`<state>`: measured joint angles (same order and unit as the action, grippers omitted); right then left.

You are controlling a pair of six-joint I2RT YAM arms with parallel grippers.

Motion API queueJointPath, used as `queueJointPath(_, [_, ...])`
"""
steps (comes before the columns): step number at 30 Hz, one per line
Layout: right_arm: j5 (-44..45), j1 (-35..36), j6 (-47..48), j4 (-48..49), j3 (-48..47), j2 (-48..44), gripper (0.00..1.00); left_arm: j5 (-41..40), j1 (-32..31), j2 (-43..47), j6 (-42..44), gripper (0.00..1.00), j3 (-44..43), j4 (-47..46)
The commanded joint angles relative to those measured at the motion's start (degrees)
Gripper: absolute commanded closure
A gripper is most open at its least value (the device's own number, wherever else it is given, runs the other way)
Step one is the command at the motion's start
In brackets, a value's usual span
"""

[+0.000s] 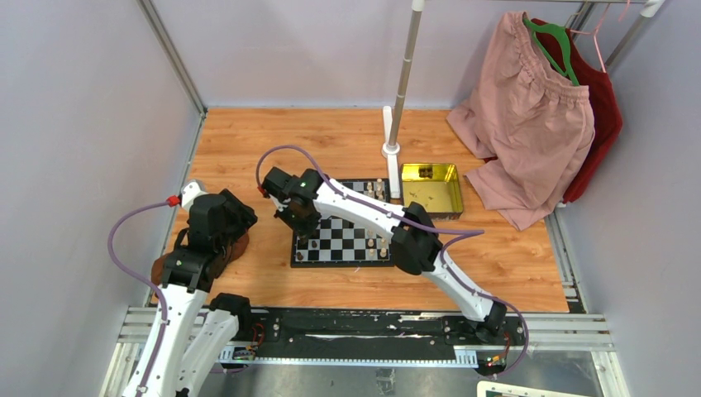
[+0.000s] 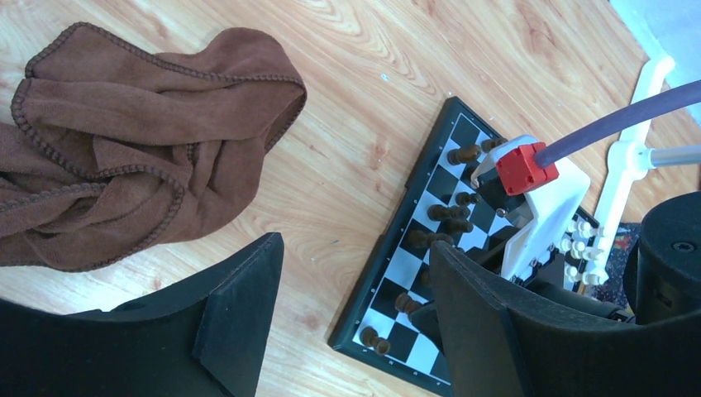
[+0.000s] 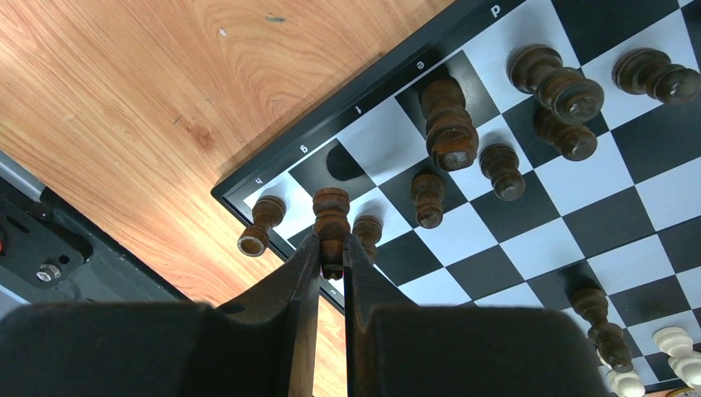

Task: Set up the chess pieces on the board
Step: Place the chess piece on the chessboard.

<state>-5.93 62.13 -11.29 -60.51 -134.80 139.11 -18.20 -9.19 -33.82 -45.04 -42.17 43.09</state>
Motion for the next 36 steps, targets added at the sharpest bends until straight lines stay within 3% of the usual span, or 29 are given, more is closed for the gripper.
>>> queueJointPath(1, [1.1, 1.2, 0.9, -3.6, -2.8, 2.0, 1.0, -0.8, -0.4, 0.7, -0.6, 0.3, -0.5, -0.3])
queueJointPath(14, [0.9, 1.4, 0.7, -4.1, -3.8, 3.1, 0.99, -1.1, -0.8, 0.8, -0.6, 0.3, -0.7, 0.1])
queueJointPath(24, [-0.4, 1.5, 0.7, -3.7, -4.4, 3.0, 0.78, -1.1, -0.8, 0.8, -0.8, 0.3, -0.6, 0.1])
queueJointPath(36, [-1.1, 1.6, 0.4, -3.2, -4.0, 2.5, 0.69, -0.6, -1.0, 0.6, -1.0, 0.3, -0.5, 0.1])
